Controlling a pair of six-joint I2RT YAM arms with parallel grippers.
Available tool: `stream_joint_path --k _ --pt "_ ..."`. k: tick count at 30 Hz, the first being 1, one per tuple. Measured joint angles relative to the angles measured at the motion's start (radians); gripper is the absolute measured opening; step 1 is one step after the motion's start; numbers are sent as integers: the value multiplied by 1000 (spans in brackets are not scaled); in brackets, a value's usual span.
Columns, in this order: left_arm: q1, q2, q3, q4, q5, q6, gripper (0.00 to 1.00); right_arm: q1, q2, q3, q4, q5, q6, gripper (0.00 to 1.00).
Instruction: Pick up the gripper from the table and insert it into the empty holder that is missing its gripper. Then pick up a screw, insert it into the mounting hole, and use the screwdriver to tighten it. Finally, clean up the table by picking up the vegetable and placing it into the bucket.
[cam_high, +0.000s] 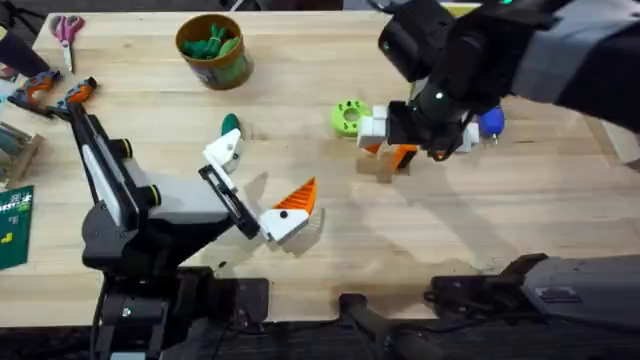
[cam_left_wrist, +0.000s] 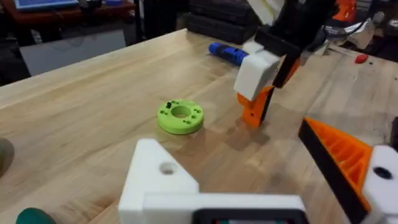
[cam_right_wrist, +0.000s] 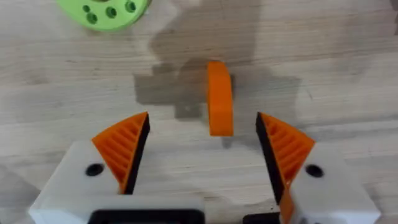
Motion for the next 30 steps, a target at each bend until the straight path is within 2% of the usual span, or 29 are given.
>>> stream_joint_path --k 9,18,30 --pt "0 0 0 0 0 0 986 -6 51 0 5 10 -13 990" --pt "0 0 0 0 0 0 986 -71 51 0 16 -18 -50 990" --pt "0 0 0 0 0 0 986 -71 51 -15 42 -55 -65 975"
